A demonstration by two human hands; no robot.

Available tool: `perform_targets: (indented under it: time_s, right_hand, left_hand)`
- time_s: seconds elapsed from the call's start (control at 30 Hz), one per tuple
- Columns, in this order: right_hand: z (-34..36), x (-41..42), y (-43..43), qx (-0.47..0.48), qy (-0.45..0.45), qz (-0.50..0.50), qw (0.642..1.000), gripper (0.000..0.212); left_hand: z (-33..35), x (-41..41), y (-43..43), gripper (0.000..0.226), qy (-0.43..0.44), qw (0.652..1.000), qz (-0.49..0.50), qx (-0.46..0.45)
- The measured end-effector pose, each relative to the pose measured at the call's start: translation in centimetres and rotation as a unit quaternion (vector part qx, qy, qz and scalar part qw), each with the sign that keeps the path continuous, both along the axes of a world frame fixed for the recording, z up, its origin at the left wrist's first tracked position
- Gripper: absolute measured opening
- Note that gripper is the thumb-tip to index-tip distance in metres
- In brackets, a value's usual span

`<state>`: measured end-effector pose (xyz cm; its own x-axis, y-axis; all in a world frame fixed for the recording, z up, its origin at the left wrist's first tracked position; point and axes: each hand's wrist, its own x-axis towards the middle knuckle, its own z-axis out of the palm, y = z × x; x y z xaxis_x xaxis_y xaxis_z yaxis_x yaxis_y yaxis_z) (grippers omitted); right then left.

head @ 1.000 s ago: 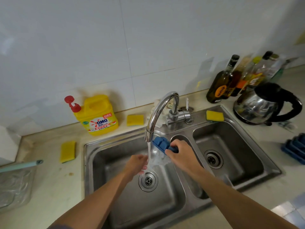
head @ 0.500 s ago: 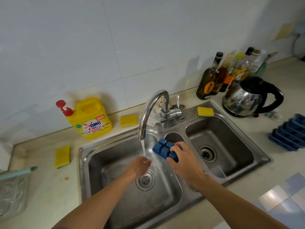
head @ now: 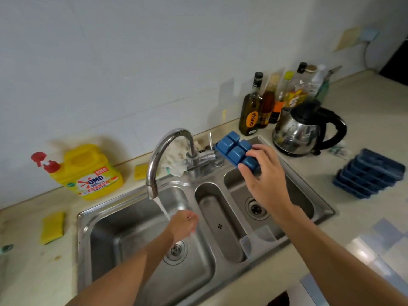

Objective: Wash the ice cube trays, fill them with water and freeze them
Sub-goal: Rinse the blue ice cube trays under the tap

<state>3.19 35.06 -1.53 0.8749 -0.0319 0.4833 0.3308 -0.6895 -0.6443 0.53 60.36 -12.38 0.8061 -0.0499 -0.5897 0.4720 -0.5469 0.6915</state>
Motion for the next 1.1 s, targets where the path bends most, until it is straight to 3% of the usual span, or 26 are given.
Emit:
perform_targets:
  time_s: [0.07, 0.1, 0.2, 0.23, 0.37, 0.5, 0.6, 0.73, 0.83, 0.97, 1.1]
  right_hand:
    - [-1.6, 0.3, -3.4, -0.025, 0.024, -0.005, 0.999, 0.032]
    - [-3.3, 0.3, -5.5, -0.061, 0.079, -0.012, 0.995, 0.032]
    - [-8.7, -0.7, -11.8, -0.191, 0.313, -0.012, 0.93, 0.037]
    - [-9.8, -1.1, -13.4, -0.199, 0.335, -0.006, 0.921, 0.037]
    - [-10.1, -0.2, -16.8, -0.126, 0.226, -0.005, 0.966, 0.033]
    - [-9.2, 0.3, -19.1, -0.14, 0.224, 0.081, 0.961, 0.035]
    - [-9.3, 0.2, -21.2, -0.091, 0.169, 0.056, 0.98, 0.033]
    - [-9.5, 0.1, -23.0, -0.118, 0.227, 0.089, 0.963, 0.036]
    - [-9.8, 0.4, -24.0, -0.059, 0.167, 0.039, 0.983, 0.031]
    - [-9.8, 1.4, -24.5, -0.111, 0.213, 0.074, 0.968, 0.035]
    - [-9.3, 1.8, -24.5, -0.092, 0.193, 0.069, 0.975, 0.034]
  left_hand:
    - [-0.1, 0.7, -2.6, 0.022, 0.005, 1.0, 0.01, -0.002]
    - [-0.2, 1.0, -4.0, 0.023, 0.006, 1.0, 0.021, -0.004]
    - [0.1, 1.5, -8.5, 0.021, -0.001, 0.999, 0.043, 0.005]
    - [0.1, 1.7, -9.9, 0.02, -0.004, 0.999, 0.041, 0.011]
    - [0.2, 2.4, -15.2, 0.018, -0.017, 0.997, 0.08, 0.013]
    - [0.8, 2.8, -19.5, 0.019, -0.052, 0.995, 0.078, 0.027]
    - [1.2, 2.7, -21.8, 0.012, -0.066, 0.995, 0.063, 0.032]
    - [2.0, 2.7, -24.0, 0.009, -0.065, 0.996, 0.053, 0.029]
    - [2.5, 3.1, -25.2, 0.011, -0.077, 0.996, 0.04, 0.02]
    - [2.5, 3.8, -26.5, 0.011, -0.081, 0.996, 0.026, 0.027]
    - [2.1, 4.8, -27.2, 0.019, -0.096, 0.994, 0.049, 0.001]
